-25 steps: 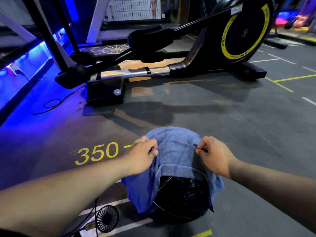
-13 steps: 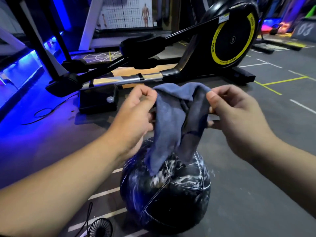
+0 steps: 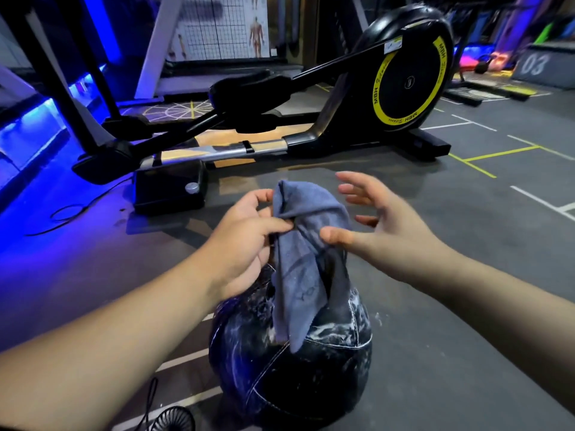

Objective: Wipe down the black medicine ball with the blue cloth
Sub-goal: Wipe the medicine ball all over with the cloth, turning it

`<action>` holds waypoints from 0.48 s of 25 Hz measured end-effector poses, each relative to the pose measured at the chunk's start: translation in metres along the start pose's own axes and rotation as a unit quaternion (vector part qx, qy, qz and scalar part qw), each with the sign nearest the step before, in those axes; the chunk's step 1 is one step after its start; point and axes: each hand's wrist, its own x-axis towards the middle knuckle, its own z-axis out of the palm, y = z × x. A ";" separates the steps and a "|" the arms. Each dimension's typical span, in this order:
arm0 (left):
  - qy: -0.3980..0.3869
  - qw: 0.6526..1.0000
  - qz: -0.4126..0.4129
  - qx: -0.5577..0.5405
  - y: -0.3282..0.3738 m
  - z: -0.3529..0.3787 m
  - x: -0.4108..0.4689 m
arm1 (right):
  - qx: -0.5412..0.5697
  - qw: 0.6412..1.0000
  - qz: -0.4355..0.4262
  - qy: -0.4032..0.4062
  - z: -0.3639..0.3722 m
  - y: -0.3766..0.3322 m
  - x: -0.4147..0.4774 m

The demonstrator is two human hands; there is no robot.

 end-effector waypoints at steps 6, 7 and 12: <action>-0.001 0.998 0.005 -0.060 0.006 -0.005 0.011 | 0.257 0.944 0.130 -0.159 0.001 -0.002 0.000; 0.007 0.999 0.020 -0.026 0.005 -0.007 0.014 | 0.257 0.950 0.131 -0.120 0.001 0.001 0.003; -0.074 0.948 0.024 0.307 -0.018 -0.040 0.022 | -0.112 0.993 0.004 0.032 0.001 0.026 0.017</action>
